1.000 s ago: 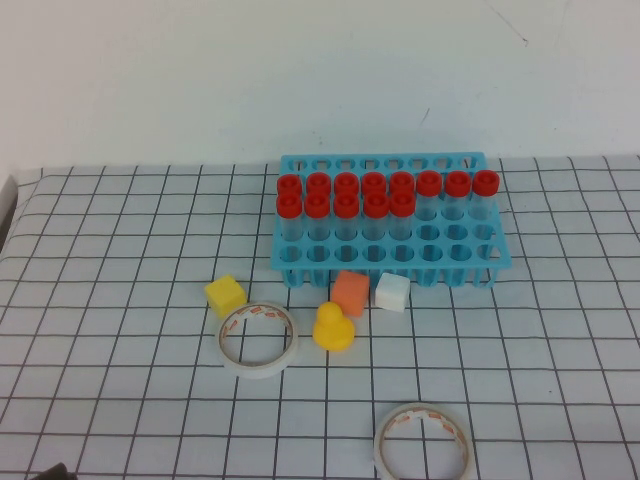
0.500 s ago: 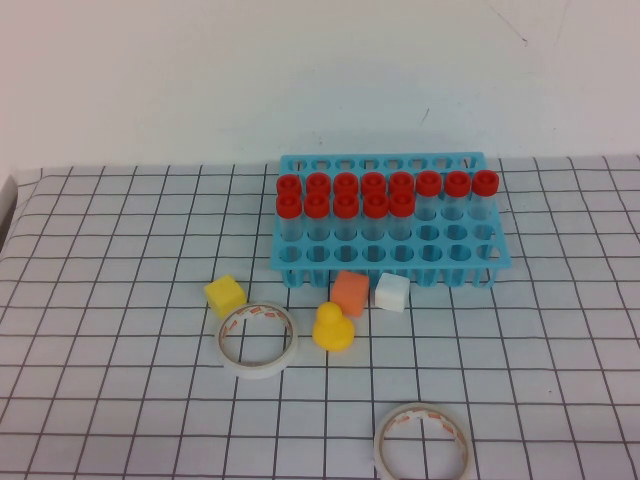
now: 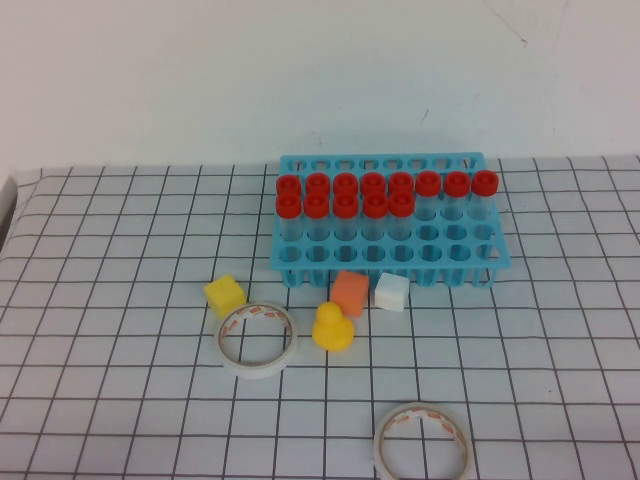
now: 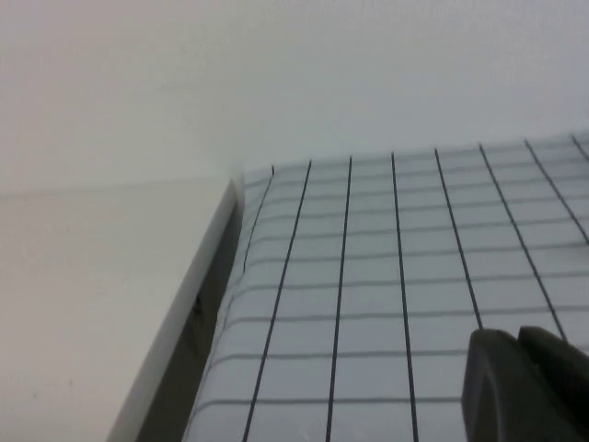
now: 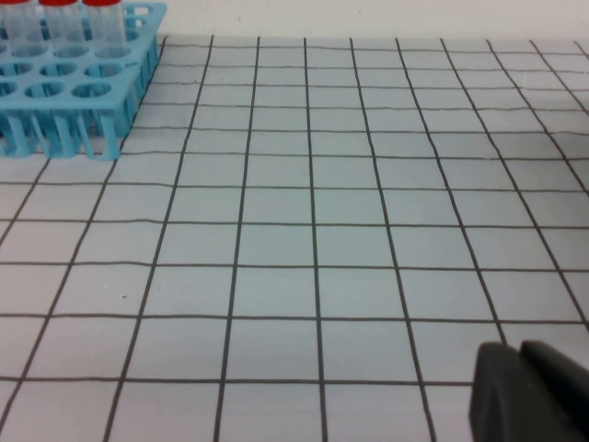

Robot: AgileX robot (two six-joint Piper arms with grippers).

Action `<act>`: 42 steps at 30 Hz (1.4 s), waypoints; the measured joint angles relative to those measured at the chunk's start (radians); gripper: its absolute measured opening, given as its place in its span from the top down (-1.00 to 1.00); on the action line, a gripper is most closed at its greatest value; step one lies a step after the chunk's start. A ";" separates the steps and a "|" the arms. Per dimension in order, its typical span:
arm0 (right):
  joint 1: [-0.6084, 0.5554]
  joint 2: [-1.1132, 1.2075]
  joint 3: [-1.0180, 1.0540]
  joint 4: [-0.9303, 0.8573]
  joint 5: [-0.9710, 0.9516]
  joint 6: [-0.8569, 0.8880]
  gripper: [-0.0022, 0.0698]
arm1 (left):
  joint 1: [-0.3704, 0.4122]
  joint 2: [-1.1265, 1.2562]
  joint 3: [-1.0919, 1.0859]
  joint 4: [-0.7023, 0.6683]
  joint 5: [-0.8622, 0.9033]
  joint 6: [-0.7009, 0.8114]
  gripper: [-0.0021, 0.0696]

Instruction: Place the test tubes

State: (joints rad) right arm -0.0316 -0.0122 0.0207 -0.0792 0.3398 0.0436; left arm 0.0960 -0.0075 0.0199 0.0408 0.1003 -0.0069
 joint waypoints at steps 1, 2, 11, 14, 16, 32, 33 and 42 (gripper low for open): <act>0.000 0.000 0.000 0.000 0.000 0.000 0.94 | -0.002 -0.002 0.000 0.000 0.026 0.007 0.95; 0.000 0.000 0.000 0.000 0.000 0.000 0.94 | -0.005 -0.002 0.000 0.000 0.050 0.012 0.95; 0.000 0.000 0.000 -0.002 0.000 0.000 0.94 | -0.095 -0.002 0.000 -0.002 0.140 0.064 0.95; 0.000 0.000 0.000 -0.002 0.000 0.000 0.94 | -0.096 -0.004 0.000 -0.005 0.178 0.076 0.95; 0.000 0.000 0.000 -0.002 0.000 0.000 0.94 | -0.096 -0.005 0.000 -0.007 0.190 0.080 0.95; 0.000 0.000 -0.001 -0.002 0.000 0.000 0.94 | -0.096 -0.005 -0.002 -0.025 0.210 0.126 0.95; 0.000 0.000 -0.001 -0.002 0.000 0.000 0.94 | -0.096 -0.005 -0.002 -0.026 0.209 0.126 0.95; 0.000 0.000 -0.001 -0.002 0.000 0.000 0.94 | -0.096 -0.005 -0.002 -0.026 0.209 0.130 0.95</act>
State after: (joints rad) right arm -0.0316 -0.0122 0.0195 -0.0808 0.3398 0.0436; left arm 0.0000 -0.0129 0.0180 0.0149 0.3098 0.1235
